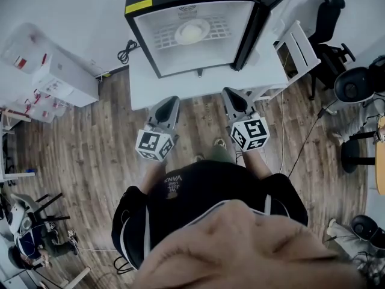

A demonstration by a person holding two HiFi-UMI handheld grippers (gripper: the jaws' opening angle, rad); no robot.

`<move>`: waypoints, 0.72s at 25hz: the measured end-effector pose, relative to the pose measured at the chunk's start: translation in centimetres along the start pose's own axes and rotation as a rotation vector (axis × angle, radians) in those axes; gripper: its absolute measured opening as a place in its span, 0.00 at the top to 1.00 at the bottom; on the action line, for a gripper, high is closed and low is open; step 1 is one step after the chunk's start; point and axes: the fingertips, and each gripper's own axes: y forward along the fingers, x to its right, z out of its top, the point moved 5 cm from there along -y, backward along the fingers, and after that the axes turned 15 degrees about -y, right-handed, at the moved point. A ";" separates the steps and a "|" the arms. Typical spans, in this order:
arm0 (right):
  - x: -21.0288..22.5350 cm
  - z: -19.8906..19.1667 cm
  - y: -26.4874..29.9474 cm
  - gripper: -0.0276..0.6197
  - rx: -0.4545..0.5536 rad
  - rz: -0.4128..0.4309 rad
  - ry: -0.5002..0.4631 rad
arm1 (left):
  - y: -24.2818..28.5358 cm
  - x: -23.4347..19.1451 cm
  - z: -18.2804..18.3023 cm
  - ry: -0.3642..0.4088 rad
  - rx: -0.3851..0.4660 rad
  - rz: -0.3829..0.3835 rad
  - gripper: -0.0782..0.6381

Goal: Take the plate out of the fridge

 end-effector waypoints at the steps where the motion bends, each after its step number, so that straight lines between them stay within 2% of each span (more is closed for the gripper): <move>1: 0.2 0.0 0.1 0.94 0.001 0.000 -0.001 | 0.2 -0.1 0.0 -0.002 0.000 0.002 0.86; 18: 4.9 -0.3 5.5 0.94 0.012 0.058 0.003 | 5.7 -2.2 0.8 -0.008 0.015 0.061 0.86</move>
